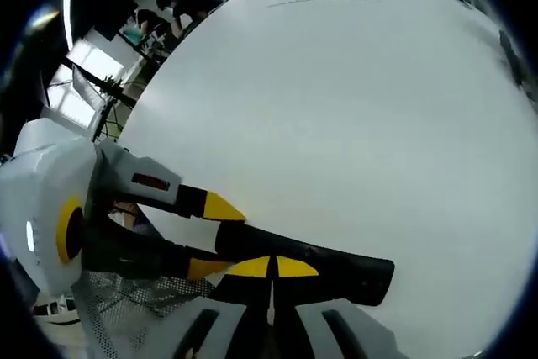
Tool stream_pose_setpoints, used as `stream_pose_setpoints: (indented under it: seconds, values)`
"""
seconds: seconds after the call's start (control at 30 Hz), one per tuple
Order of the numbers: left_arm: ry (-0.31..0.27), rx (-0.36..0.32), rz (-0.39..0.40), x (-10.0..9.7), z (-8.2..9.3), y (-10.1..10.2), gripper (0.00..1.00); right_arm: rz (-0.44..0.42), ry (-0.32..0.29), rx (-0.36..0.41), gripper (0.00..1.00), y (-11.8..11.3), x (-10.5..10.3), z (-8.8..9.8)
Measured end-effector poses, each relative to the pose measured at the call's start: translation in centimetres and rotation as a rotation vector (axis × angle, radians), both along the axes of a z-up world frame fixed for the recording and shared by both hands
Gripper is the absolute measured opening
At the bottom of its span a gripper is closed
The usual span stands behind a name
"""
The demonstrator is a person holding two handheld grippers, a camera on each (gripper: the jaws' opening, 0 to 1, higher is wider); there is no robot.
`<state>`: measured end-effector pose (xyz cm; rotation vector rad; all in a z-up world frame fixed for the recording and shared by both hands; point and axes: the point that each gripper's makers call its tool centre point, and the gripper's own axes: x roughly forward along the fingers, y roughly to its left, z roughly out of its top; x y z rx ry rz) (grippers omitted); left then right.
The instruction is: Press the specified remote control buttons in sequence, fully releasing each button before pressing the next.
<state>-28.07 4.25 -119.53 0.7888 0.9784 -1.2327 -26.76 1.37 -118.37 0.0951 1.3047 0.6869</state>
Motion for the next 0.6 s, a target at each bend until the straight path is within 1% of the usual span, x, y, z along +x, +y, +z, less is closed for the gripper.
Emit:
stream_pose_setpoints:
  seconds: [0.1,0.17,0.33,0.5,0.6]
  values:
    - [-0.001,-0.004,0.002,-0.01,0.01,-0.03,0.24,0.004,-0.002,0.000,0.00,0.29,0.05,0.02]
    - [-0.001,-0.005,0.002,-0.02,0.03,-0.03,0.24,0.012,0.009,-0.010,0.00,0.29,-0.14,-0.31]
    - [-0.005,-0.005,0.008,-0.06,0.03,-0.03,0.24,-0.002,0.013,0.008,0.00,0.16,-0.07,-0.21]
    - [-0.006,-0.006,0.004,-0.06,0.05,-0.03,0.24,-0.001,0.024,0.001,0.00,0.20,0.03,-0.27]
    - [-0.007,-0.017,0.008,-0.06,0.05,-0.01,0.24,-0.014,0.031,0.011,0.00,0.14,0.02,-0.26]
